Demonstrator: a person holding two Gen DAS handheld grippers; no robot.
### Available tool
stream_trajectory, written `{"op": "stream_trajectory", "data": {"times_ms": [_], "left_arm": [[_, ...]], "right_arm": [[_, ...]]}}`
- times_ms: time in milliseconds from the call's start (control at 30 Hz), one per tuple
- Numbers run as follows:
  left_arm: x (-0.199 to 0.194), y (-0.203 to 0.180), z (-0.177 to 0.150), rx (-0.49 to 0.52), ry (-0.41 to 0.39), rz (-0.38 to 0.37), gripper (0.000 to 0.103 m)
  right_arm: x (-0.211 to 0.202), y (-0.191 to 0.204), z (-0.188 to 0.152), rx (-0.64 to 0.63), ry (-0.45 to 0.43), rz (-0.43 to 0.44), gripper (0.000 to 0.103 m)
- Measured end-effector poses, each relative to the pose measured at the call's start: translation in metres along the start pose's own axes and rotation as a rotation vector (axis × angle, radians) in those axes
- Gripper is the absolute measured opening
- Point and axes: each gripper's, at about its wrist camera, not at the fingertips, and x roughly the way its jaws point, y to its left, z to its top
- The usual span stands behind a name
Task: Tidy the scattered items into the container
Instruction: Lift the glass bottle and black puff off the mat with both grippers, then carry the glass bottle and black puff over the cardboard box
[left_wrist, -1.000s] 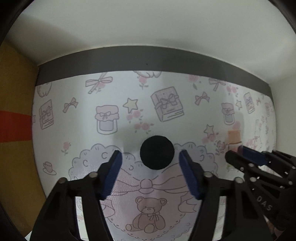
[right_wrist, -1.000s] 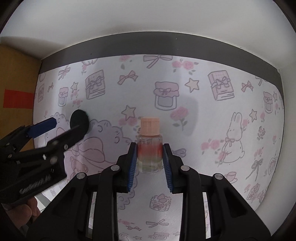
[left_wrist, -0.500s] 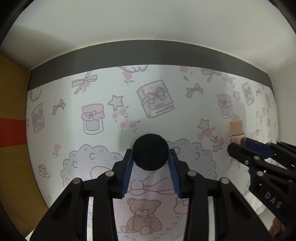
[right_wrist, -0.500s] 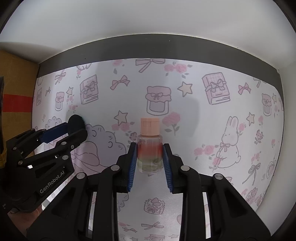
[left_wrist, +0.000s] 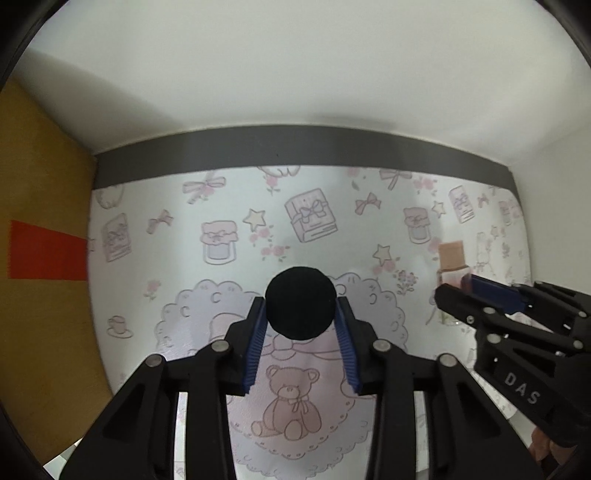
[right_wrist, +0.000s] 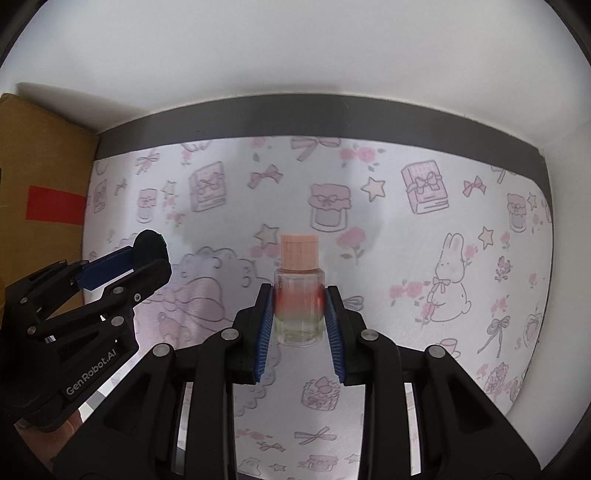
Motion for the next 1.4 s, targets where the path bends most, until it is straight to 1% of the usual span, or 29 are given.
{"op": "stream_trajectory", "data": {"times_ms": [33,67,100,167,367,633,967,1100,1400], "left_arm": [[-0.004,-0.002,0.000,-0.002,-0.007,-0.001,0.037],[-0.011,-0.001,-0.003,-0.005,-0.016,-0.001,0.037],[-0.017,-0.008,-0.007,-0.009,-0.024,-0.002,0.037],[-0.026,-0.009,-0.010,-0.015,-0.042,-0.003,0.037],[-0.065,0.006,-0.014,-0.026,-0.104,-0.001,0.037],[-0.121,0.022,-0.020,-0.041,-0.208,0.007,0.037],[-0.184,0.033,-0.031,-0.022,-0.332,0.027,0.037],[-0.204,0.044,-0.036,-0.033,-0.369,0.028,0.037],[-0.242,0.077,-0.056,-0.061,-0.435,0.046,0.037]], "right_arm": [[-0.004,0.003,-0.001,-0.004,-0.007,0.000,0.029],[-0.005,0.014,0.001,-0.008,-0.014,0.001,0.029],[-0.007,0.022,0.001,-0.012,-0.022,0.002,0.029],[-0.015,0.028,-0.001,-0.021,-0.038,0.005,0.029],[-0.042,0.058,-0.007,-0.050,-0.087,0.001,0.029],[-0.091,0.095,-0.013,-0.089,-0.172,-0.001,0.029],[-0.150,0.139,-0.017,-0.116,-0.285,0.011,0.029],[-0.169,0.157,-0.018,-0.139,-0.322,0.007,0.029],[-0.195,0.200,-0.017,-0.191,-0.380,0.008,0.029]]}}
